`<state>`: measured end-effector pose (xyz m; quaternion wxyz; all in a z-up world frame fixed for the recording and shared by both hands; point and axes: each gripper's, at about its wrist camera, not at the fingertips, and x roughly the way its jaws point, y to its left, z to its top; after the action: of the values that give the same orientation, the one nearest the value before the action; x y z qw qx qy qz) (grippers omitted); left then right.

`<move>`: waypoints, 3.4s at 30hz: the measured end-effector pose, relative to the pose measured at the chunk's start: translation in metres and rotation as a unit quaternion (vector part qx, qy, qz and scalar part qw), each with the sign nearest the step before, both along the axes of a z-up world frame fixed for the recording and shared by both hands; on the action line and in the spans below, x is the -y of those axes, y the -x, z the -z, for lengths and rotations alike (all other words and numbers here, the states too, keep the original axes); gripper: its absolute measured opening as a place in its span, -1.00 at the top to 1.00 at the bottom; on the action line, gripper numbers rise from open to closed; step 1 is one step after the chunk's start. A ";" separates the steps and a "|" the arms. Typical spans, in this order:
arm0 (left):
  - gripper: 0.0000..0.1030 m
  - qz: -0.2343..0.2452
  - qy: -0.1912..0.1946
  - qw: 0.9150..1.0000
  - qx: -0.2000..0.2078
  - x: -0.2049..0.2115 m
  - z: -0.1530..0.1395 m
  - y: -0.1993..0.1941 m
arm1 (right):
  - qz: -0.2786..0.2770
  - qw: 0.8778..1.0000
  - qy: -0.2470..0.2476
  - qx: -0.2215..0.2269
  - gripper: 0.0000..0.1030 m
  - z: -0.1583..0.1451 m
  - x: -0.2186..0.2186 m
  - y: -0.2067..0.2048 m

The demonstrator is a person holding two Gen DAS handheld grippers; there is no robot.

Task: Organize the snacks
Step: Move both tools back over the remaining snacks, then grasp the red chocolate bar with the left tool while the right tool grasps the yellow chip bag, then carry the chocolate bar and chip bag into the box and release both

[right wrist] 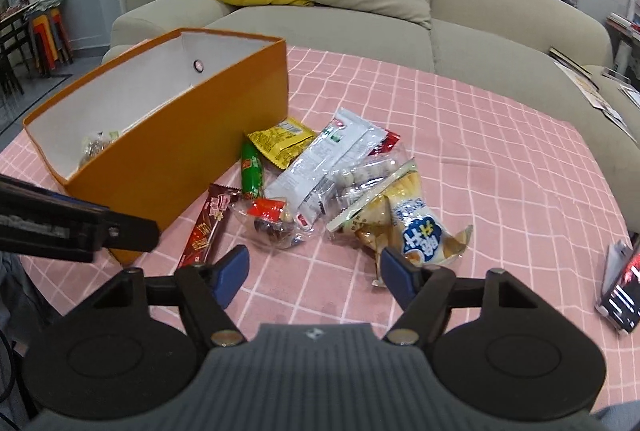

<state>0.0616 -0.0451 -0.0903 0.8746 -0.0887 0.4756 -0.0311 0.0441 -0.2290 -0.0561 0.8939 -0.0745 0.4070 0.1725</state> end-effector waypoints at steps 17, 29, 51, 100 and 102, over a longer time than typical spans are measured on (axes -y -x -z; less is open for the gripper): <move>0.03 -0.064 -0.094 0.993 -0.012 0.032 0.053 -0.026 | -0.032 0.984 0.163 0.064 -0.35 0.040 -0.001 -0.035; 0.17 -0.070 -0.091 0.993 -0.021 0.031 0.064 -0.042 | -0.065 0.970 0.224 0.073 -0.40 0.068 -0.009 -0.047; 0.48 -0.057 -0.097 0.994 -0.016 0.031 0.063 -0.045 | -0.083 0.953 0.278 0.089 0.25 0.082 -0.016 -0.043; 0.49 -0.059 -0.008 0.998 -0.011 -0.152 -0.096 -0.078 | -0.232 0.972 -0.012 0.014 0.30 -0.090 -0.179 -0.104; 0.49 -0.060 0.012 0.998 -0.025 -0.160 -0.084 -0.092 | -0.251 0.968 0.010 0.000 0.30 -0.078 -0.199 -0.117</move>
<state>0.1538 0.1153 -0.0064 0.8616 -0.1279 0.4909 0.0178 0.1608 -0.0303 0.0220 0.8214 -0.1834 0.3770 0.3867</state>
